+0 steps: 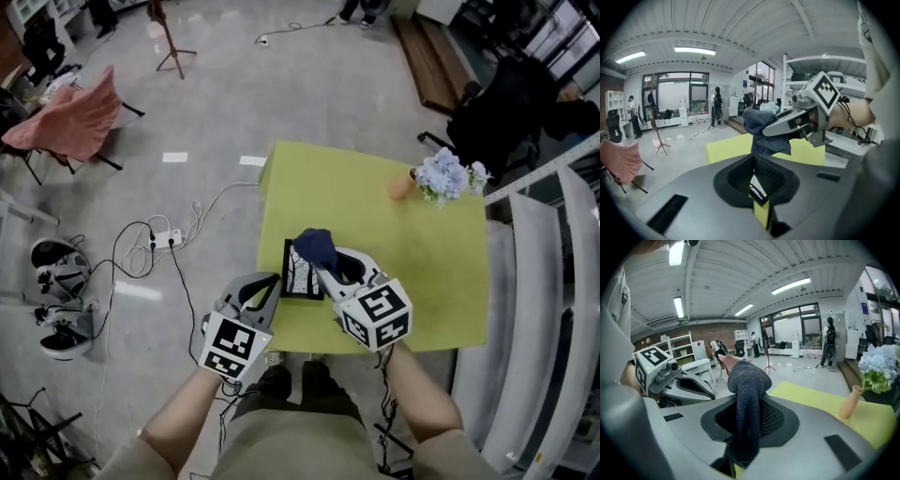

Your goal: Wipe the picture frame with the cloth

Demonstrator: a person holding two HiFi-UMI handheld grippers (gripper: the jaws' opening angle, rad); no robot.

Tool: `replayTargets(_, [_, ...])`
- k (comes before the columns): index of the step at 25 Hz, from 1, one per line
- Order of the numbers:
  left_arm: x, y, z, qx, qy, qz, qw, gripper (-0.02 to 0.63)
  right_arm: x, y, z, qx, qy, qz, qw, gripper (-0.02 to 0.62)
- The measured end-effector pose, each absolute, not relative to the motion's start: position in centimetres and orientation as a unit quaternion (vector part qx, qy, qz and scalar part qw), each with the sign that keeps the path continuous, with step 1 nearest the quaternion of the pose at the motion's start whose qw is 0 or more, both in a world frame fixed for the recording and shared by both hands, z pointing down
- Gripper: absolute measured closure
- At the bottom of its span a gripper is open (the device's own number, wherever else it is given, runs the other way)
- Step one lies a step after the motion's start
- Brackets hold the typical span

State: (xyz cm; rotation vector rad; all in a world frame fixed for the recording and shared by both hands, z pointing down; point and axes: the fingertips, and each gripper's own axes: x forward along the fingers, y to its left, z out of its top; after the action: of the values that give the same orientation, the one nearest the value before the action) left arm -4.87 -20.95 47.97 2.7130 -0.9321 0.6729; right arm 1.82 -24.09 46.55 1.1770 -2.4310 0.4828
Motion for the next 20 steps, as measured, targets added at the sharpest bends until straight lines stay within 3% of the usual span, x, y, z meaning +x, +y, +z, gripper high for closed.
replayTargets(7, [-3.9,-22.2,53.7,0.903,-0.321,0.240,0.153,0.598,0.5,-26.8,52.7,0.381,-0.870,0.142,0.278,0.502])
replayTargets(20, [-3.5,-23.3,62.4,0.872,-0.324,0.282,0.235,0.598,-2.0,-28.7,61.0,0.311,-0.878,0.183,0.316,0.500])
